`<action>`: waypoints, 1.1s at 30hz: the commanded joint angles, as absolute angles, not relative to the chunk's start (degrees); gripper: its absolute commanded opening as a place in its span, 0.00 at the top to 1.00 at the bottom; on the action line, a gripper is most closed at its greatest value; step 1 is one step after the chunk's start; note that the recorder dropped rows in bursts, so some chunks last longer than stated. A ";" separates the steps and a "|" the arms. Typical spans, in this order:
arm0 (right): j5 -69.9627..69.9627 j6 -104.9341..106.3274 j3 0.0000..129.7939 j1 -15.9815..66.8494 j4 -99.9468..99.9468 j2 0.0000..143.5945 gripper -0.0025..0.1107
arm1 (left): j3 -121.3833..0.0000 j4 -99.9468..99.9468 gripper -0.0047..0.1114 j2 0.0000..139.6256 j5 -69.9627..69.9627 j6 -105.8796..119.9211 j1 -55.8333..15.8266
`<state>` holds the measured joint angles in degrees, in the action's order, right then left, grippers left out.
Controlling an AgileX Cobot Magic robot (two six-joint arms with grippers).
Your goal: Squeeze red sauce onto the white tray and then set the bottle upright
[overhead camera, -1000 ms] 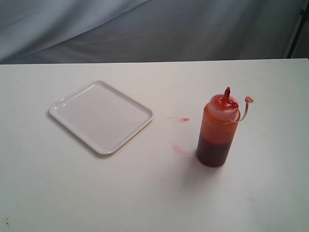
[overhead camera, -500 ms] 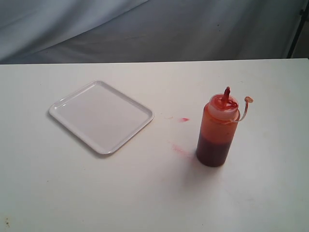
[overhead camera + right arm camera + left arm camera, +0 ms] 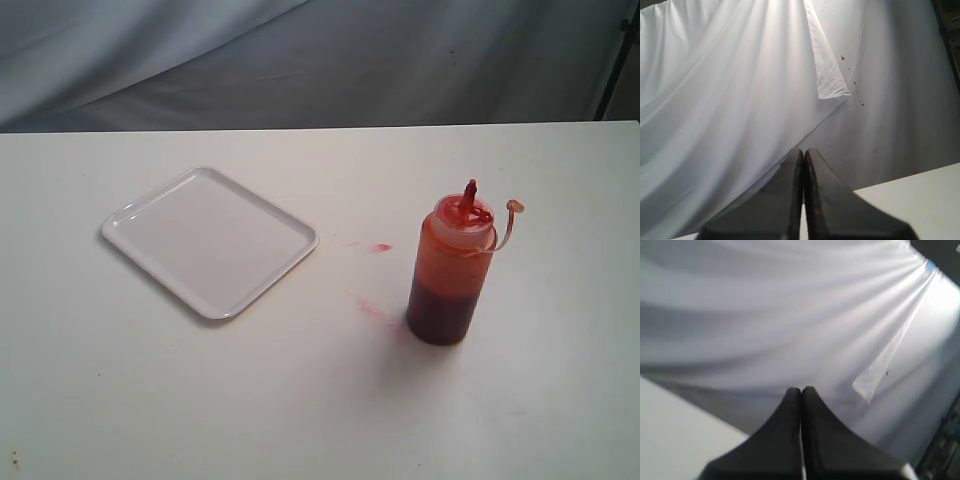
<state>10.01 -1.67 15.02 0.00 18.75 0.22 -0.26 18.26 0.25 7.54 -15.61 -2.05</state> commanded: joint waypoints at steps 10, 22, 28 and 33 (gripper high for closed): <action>11.67 -1.35 15.23 0.04 19.11 0.00 0.98 | 0.00 18.35 0.96 0.00 44.84 -17.13 -2.32; 12.19 -1.35 15.23 0.04 19.11 0.00 0.98 | -42.41 -76.25 0.96 52.82 47.73 -59.22 -2.32; 12.72 -1.35 15.23 0.04 18.79 0.00 0.98 | -43.02 -84.07 0.96 84.78 64.90 -55.02 -2.32; 12.86 -1.35 15.23 0.04 18.79 0.00 0.98 | -43.02 -85.82 0.95 96.08 69.96 -45.18 -5.50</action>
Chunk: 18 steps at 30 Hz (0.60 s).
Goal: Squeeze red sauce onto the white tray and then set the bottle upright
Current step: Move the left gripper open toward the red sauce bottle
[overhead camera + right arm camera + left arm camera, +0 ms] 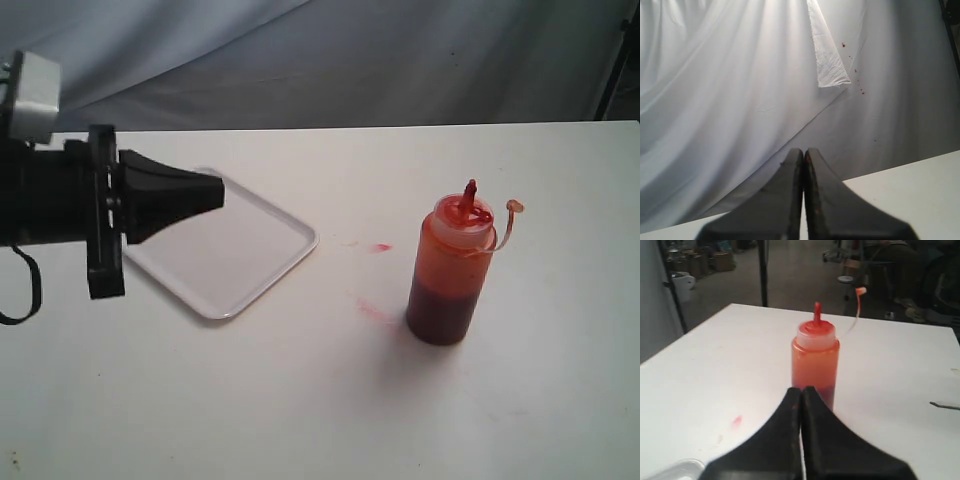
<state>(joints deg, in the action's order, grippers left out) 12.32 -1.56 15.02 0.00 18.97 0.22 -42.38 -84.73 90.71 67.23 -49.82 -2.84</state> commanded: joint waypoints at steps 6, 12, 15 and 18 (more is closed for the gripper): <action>12.86 -1.35 15.23 0.04 18.79 0.00 0.98 | -43.02 -82.82 0.76 105.54 69.96 -44.78 -13.11; 12.86 -1.35 15.23 0.04 18.79 0.00 0.98 | -43.02 -65.10 0.08 113.42 69.96 -44.78 -15.63; 12.86 -1.35 15.23 0.04 18.79 0.00 0.98 | -43.02 -58.16 0.06 114.80 69.96 -44.93 -15.63; 12.86 -1.35 15.23 0.04 18.79 0.00 0.98 | -43.02 -56.25 0.06 115.24 69.96 -44.93 -15.63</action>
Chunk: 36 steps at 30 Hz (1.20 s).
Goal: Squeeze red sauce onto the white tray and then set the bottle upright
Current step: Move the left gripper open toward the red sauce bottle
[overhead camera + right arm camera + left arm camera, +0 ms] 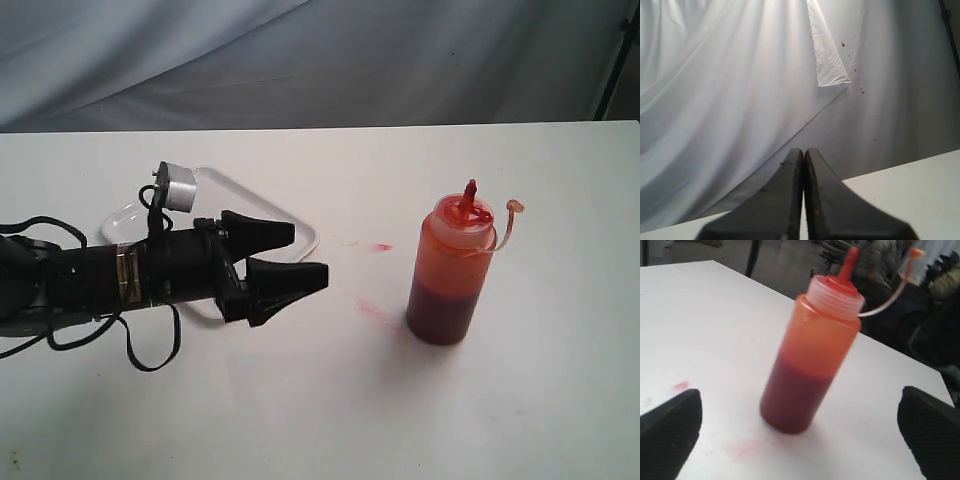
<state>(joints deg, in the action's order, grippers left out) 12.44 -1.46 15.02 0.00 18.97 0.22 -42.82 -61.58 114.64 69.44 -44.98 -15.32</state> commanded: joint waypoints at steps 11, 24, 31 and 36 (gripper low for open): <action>13.13 -1.35 15.12 0.04 18.63 0.00 0.98 | -47.85 -61.13 0.06 116.47 59.87 -33.35 -17.67; 13.13 -1.35 15.12 0.04 18.63 0.00 0.98 | -61.38 -67.16 0.06 128.90 54.62 -35.92 -23.96; 13.13 -1.35 15.12 0.04 18.39 0.00 0.98 | -64.64 -69.86 0.06 133.43 56.73 -34.26 -23.96; 13.13 -1.35 15.12 0.04 18.39 0.00 0.98 | -68.30 -70.98 0.06 136.68 56.73 -34.14 -23.96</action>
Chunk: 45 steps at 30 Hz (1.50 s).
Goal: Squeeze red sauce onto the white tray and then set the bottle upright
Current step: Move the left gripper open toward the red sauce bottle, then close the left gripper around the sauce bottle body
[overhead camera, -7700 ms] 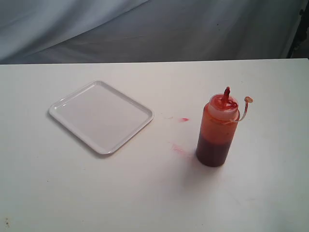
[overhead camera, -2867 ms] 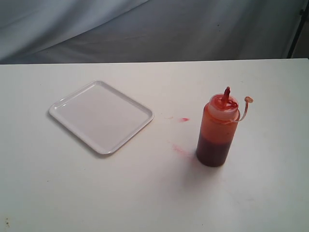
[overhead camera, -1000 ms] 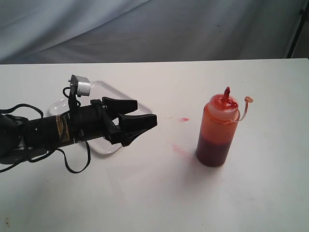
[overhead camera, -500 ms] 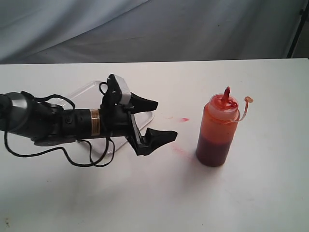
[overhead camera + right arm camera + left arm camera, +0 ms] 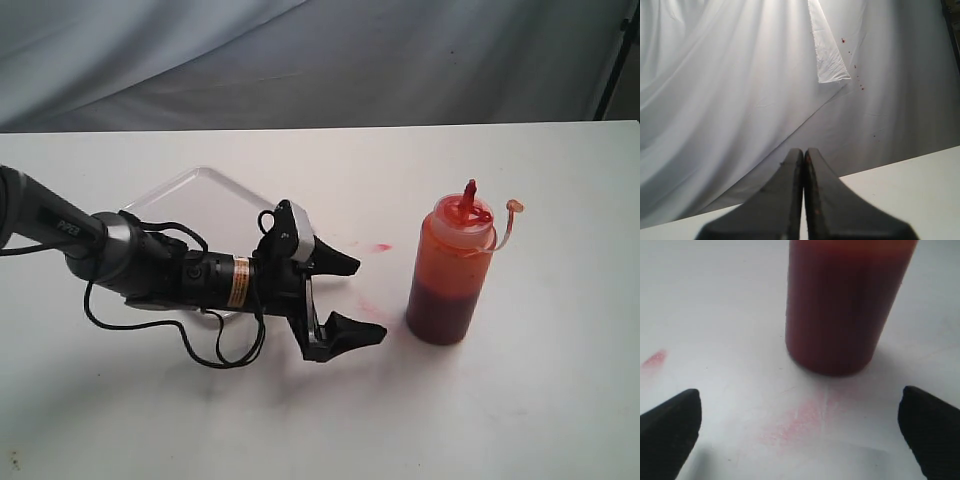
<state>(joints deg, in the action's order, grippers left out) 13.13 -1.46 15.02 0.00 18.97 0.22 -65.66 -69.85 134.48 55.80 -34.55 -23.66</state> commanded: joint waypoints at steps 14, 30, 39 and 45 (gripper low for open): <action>13.13 -1.35 15.12 0.04 17.99 0.00 0.98 | -77.68 -72.94 0.06 141.60 59.84 -34.14 -29.46; 13.13 -1.13 15.12 0.04 18.02 0.00 0.98 | -85.63 -70.67 0.06 146.79 61.97 -34.00 -30.99; 12.80 -0.76 15.12 0.04 18.02 0.00 0.98 | -86.26 -68.74 0.06 147.18 61.45 -31.52 -32.98; 12.80 -0.50 15.12 0.04 18.02 0.00 0.98 | -86.26 -67.83 0.06 147.41 61.21 -30.94 -33.27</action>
